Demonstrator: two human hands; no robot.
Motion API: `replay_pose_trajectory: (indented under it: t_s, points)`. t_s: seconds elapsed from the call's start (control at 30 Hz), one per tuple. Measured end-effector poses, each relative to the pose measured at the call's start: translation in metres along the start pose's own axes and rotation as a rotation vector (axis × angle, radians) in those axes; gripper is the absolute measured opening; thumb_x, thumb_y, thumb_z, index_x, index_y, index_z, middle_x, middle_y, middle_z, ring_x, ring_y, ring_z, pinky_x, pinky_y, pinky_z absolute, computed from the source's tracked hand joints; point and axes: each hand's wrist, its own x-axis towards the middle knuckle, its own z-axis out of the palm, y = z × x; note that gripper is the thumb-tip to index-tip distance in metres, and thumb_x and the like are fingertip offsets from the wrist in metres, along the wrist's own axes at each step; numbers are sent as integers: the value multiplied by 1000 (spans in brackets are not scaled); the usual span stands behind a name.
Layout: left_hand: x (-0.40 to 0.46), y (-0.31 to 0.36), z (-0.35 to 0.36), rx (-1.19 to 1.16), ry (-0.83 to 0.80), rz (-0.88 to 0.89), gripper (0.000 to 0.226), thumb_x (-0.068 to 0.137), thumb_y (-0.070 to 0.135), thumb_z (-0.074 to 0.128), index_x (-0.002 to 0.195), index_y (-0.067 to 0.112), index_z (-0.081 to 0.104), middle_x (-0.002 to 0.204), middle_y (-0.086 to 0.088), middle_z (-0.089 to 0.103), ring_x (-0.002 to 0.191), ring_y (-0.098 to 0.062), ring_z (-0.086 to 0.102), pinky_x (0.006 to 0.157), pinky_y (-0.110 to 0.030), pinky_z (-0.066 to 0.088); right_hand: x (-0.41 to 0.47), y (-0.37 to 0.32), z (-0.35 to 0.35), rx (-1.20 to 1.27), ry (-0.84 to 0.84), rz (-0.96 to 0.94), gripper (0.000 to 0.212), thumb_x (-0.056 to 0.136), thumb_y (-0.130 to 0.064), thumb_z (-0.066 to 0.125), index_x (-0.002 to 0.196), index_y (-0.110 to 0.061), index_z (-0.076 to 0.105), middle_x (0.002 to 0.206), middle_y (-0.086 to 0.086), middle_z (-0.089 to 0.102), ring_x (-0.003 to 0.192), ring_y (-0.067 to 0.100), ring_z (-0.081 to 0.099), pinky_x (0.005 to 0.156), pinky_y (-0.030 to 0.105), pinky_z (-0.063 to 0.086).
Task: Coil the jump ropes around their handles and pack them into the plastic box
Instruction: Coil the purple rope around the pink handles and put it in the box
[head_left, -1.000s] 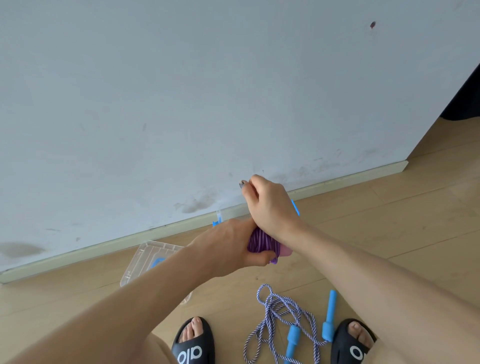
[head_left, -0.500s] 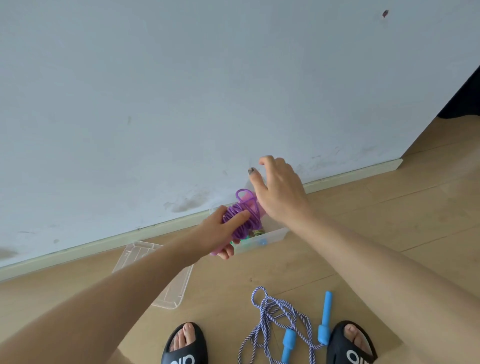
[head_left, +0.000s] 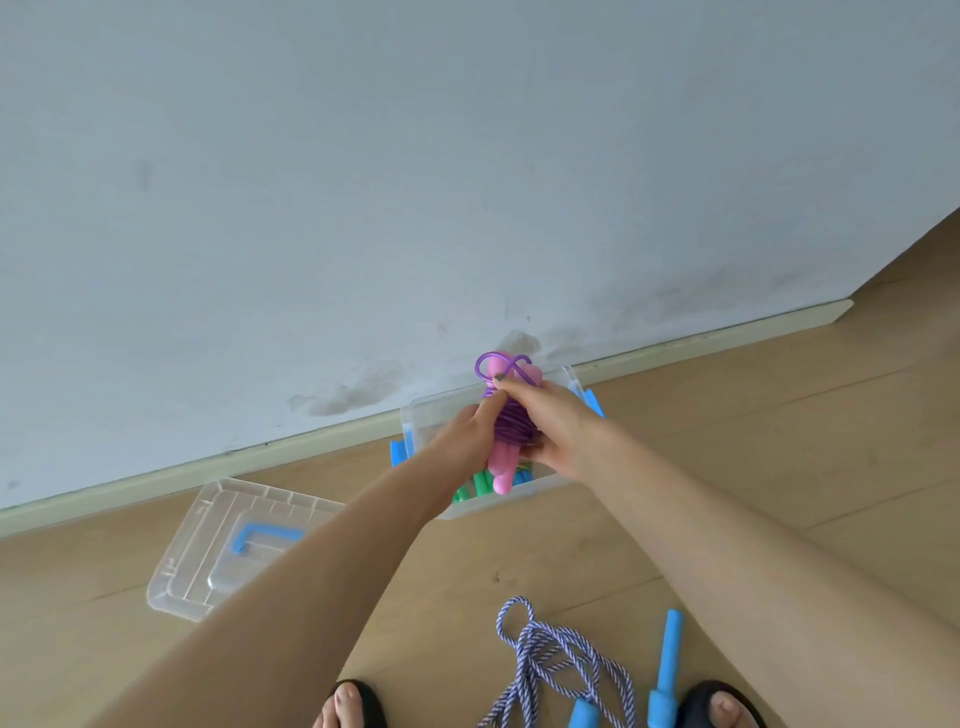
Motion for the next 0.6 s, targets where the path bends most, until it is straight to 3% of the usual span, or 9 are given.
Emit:
replay_pose_trajectory:
  t_s: [0.07,0.17,0.23,0.3,0.43,0.53,0.6]
  points:
    - [20,2,5,105,21,17,66,83,71,35,107,16,61,103,-14,67,103,-31,62,95,-44,49,26,3,-11,-97,98,-60,38,85,-36,73,114,-13,66,108,13,74,90,27,74,79,39,60]
    - [52,-6,10,237,27,8,61,94,57,44,137,14,42,113,-5,56,101,-24,56,83,-35,45,68,10,-30,-517,277,-180,38,82,-39,73,111,-17,62,103,2,71,93,22,68,85,36,55]
    - [69,-20,12,345,-38,7,68,92,46,56,148,15,31,121,-4,56,105,-23,58,83,-34,50,93,17,-40,-666,307,-170,40,86,-42,68,115,-15,57,105,0,67,93,22,63,81,32,49]
    - [83,-38,14,485,-114,21,67,85,41,67,141,19,38,122,-3,56,103,-23,60,82,-35,53,115,24,-44,-726,319,-139,41,92,-40,63,121,-12,54,111,3,66,91,23,60,75,29,43]
    - [97,-72,14,665,-175,197,43,82,46,70,117,25,55,108,6,62,95,-14,61,90,-36,51,155,52,-41,-1031,320,-57,44,97,-36,56,129,-8,45,123,12,56,110,34,60,77,33,42]
    - [102,-90,9,781,-237,289,26,88,51,63,98,28,60,95,14,64,87,-9,62,84,-38,53,172,75,-44,-1223,345,-31,46,97,-40,54,129,-7,45,119,13,59,100,32,64,70,32,43]
    - [104,-93,7,899,-245,342,26,92,54,56,92,28,60,94,14,63,86,-9,61,82,-38,54,172,80,-46,-1343,331,30,45,98,-31,55,131,-4,40,117,18,63,91,30,67,68,31,50]
